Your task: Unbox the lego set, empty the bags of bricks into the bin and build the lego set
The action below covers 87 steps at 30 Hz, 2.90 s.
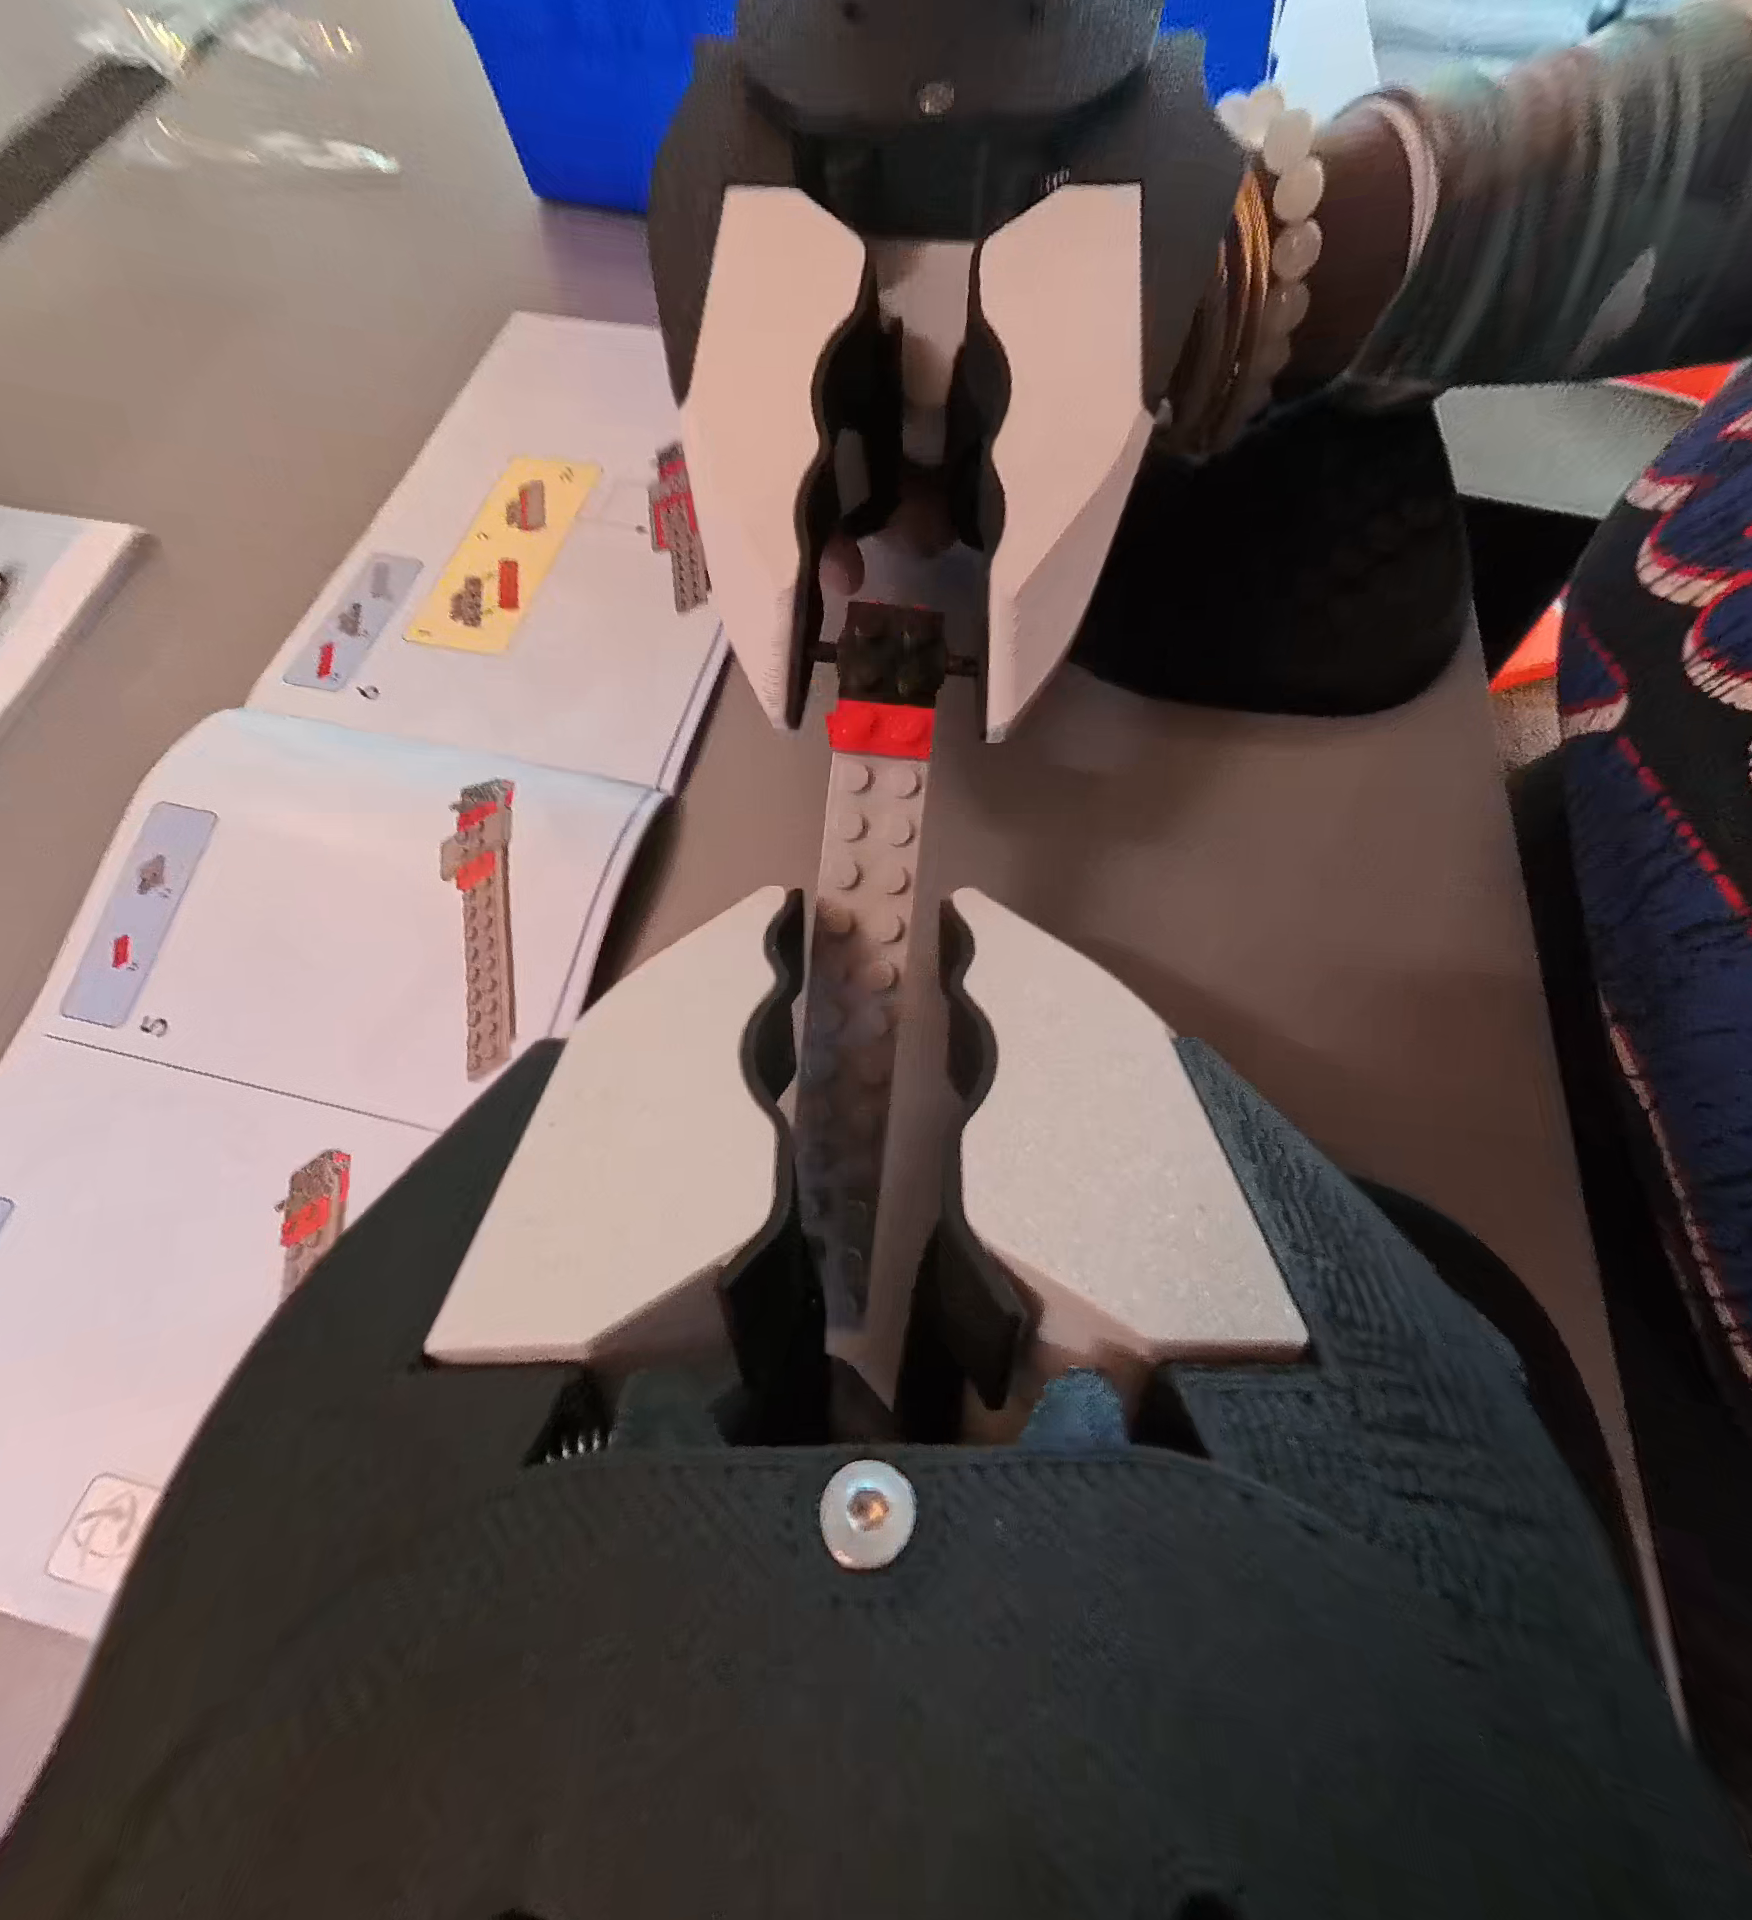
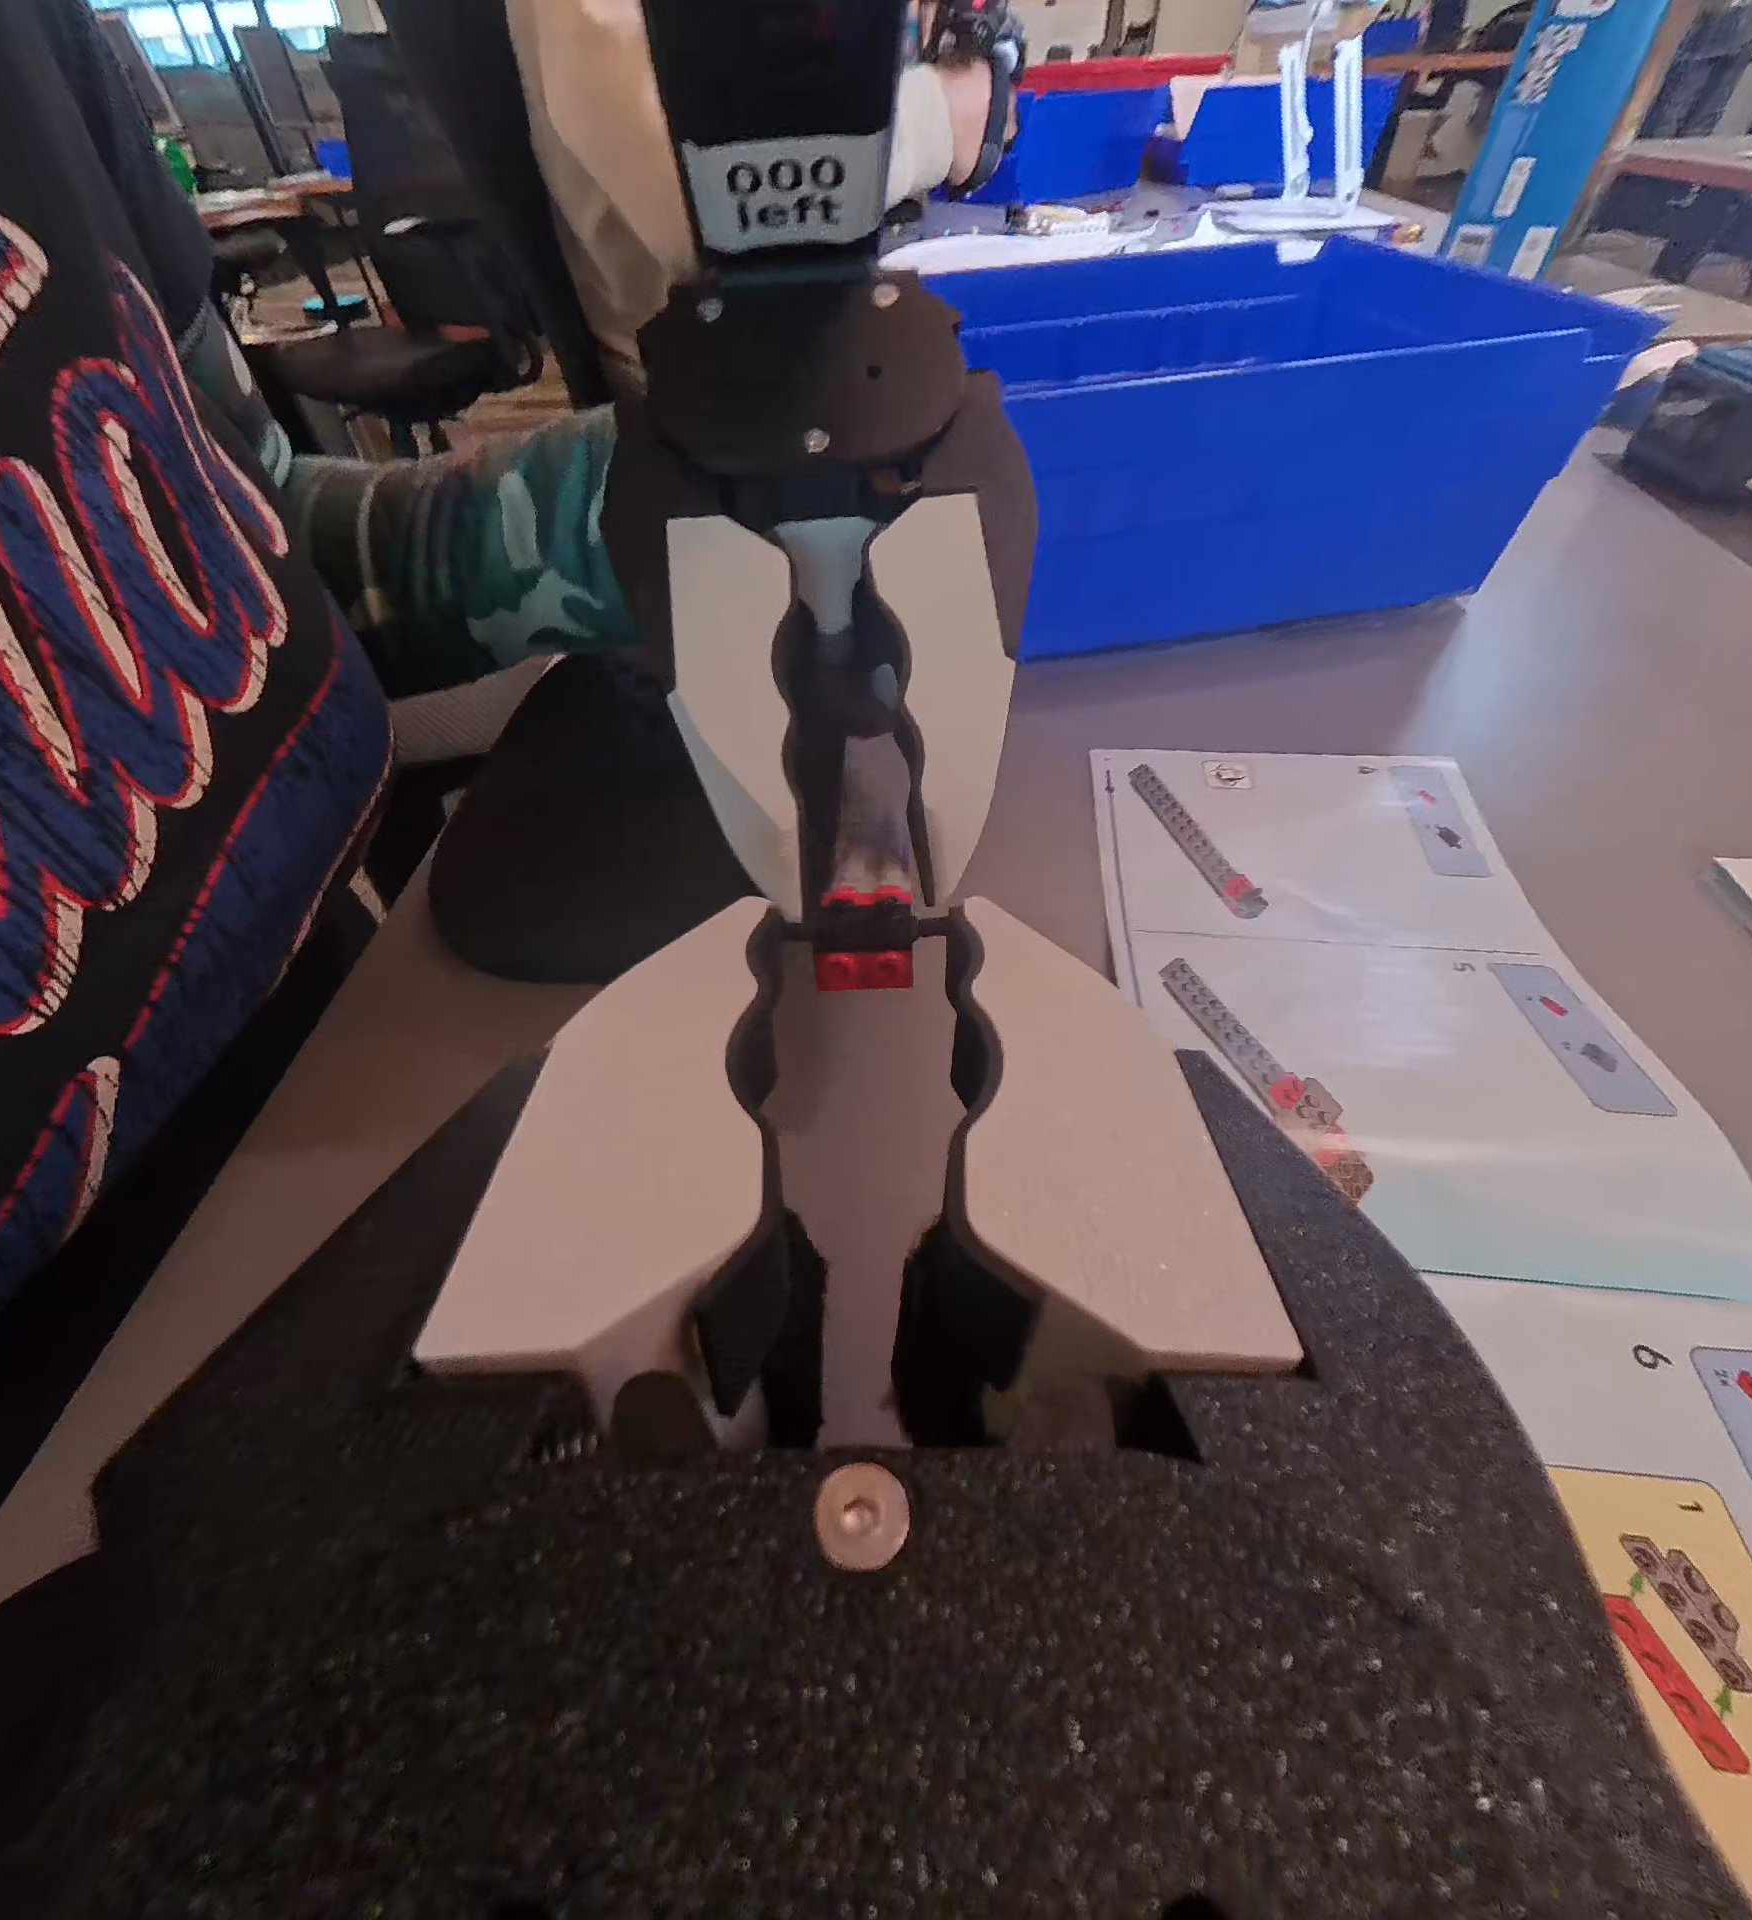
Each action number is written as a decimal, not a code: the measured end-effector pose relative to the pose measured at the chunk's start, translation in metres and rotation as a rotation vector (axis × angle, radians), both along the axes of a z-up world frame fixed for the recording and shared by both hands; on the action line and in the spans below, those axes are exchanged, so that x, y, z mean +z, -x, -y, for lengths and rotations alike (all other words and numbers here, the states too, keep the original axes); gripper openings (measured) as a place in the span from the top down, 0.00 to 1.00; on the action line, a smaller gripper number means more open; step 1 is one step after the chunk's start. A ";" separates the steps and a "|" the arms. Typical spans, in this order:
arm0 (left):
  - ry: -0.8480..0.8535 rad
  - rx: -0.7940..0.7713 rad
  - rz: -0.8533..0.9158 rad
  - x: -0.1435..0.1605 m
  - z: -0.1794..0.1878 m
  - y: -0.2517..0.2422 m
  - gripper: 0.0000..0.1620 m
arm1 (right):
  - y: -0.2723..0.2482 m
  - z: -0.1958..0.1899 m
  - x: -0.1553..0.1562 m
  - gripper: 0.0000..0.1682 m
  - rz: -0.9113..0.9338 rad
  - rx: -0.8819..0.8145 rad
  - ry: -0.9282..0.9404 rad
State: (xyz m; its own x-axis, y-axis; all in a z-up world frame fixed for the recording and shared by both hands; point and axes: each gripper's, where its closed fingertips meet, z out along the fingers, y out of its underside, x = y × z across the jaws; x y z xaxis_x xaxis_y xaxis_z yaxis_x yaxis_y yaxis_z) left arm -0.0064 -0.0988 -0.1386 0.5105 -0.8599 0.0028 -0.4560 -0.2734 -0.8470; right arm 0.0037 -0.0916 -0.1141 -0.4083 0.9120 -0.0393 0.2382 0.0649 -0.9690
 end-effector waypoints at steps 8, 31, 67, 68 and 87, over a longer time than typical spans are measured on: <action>-0.149 0.031 0.049 0.007 -0.012 -0.001 0.85 | 0.000 -0.009 0.015 0.82 -0.093 -0.025 0.095; -0.125 -0.015 -0.070 -0.025 -0.011 0.001 0.88 | -0.007 -0.009 -0.026 0.82 0.092 0.004 -0.081; -0.085 0.067 -0.238 -0.049 -0.019 0.018 0.89 | -0.007 -0.026 -0.037 0.74 0.145 -0.067 -0.137; -0.088 0.064 -0.240 -0.049 -0.019 0.018 0.89 | -0.007 -0.026 -0.039 0.74 0.155 -0.065 -0.147; -0.111 0.039 -0.246 -0.048 -0.018 0.016 0.89 | -0.005 -0.023 -0.054 0.75 0.245 -0.047 -0.216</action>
State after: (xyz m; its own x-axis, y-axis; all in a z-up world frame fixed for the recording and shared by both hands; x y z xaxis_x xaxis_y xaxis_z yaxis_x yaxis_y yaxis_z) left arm -0.0227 -0.0806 -0.1869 0.5166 -0.8278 -0.2188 -0.6428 -0.2062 -0.7377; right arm 0.0084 -0.0688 -0.1681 -0.3676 0.9276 0.0659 0.4698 0.2464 -0.8477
